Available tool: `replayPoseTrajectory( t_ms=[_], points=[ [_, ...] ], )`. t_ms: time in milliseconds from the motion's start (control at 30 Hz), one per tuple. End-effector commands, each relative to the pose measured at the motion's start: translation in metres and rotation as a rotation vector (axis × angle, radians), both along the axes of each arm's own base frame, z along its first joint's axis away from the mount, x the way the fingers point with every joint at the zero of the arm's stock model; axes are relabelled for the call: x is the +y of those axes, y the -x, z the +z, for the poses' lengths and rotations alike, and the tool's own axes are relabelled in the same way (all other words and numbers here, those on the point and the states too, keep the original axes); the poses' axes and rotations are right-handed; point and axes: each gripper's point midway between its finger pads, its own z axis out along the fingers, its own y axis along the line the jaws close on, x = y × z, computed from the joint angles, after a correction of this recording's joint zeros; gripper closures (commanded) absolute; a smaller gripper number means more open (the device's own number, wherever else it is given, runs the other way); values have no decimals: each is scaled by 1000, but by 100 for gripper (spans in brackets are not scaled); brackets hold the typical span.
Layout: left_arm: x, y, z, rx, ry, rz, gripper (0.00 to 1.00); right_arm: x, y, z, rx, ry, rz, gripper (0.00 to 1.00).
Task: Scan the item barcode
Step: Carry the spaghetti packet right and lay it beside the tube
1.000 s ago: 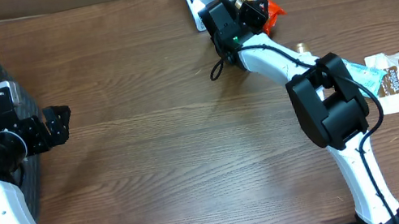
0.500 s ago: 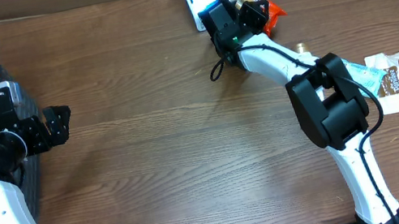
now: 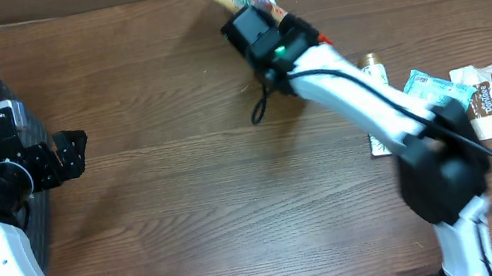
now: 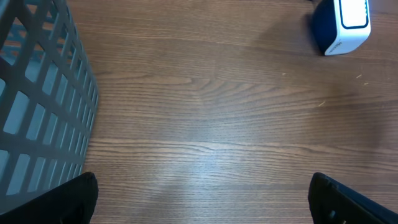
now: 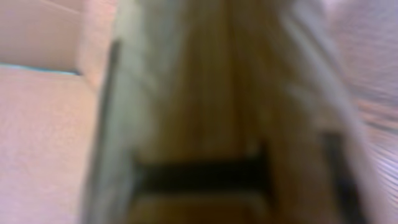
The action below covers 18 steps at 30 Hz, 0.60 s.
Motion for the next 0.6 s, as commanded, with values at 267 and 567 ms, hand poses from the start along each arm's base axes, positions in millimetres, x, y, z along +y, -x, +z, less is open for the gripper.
replayPoseTrajectory(
  t_ms=[267, 567],
  points=[
    [-1, -1, 1, -9, 0, -17, 0, -106, 94, 122, -12, -633, -405, 96],
    [-2, -1, 1, -9, 0, -17, 0, -196, 122, 28, 183, -526, -762, 96]
  ],
)
